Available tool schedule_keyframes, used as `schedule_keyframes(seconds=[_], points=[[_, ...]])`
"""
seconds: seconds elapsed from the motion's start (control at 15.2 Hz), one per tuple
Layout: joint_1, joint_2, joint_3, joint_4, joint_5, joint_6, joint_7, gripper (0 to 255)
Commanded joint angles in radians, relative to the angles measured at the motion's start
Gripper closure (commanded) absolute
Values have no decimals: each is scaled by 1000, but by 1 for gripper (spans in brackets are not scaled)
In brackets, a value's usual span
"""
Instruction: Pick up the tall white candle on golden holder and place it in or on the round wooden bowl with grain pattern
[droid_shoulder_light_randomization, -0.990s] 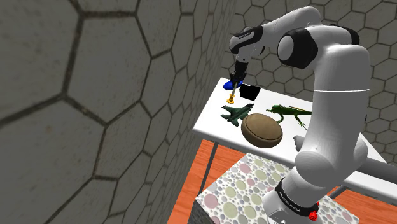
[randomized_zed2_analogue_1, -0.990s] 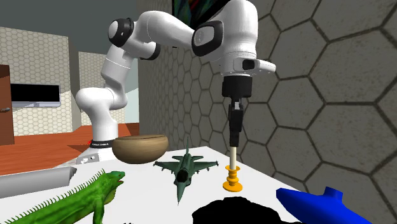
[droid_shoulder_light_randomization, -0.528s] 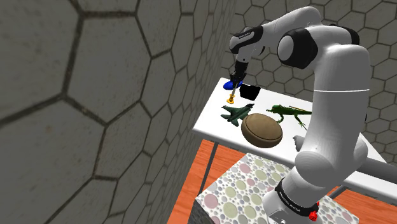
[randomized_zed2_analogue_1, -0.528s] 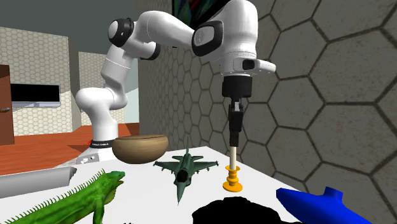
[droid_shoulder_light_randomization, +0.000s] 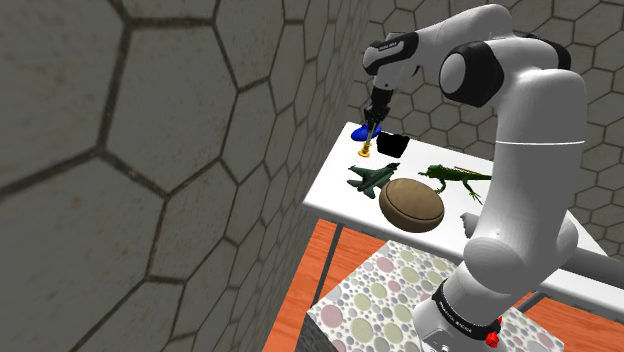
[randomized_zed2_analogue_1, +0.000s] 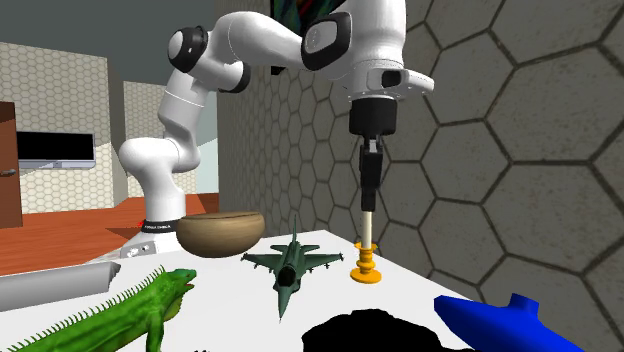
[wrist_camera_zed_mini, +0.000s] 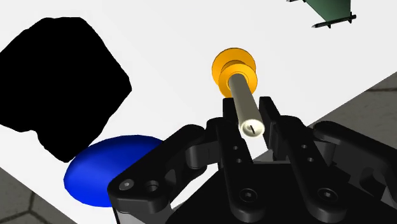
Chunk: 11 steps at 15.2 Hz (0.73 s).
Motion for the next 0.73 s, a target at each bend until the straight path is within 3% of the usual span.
schedule_keyframes(seconds=[0.0,0.66], points=[[0,-7,-2,19,-3,-25,2,255],[-7,-23,-7,131,-12,-152,8,255]])
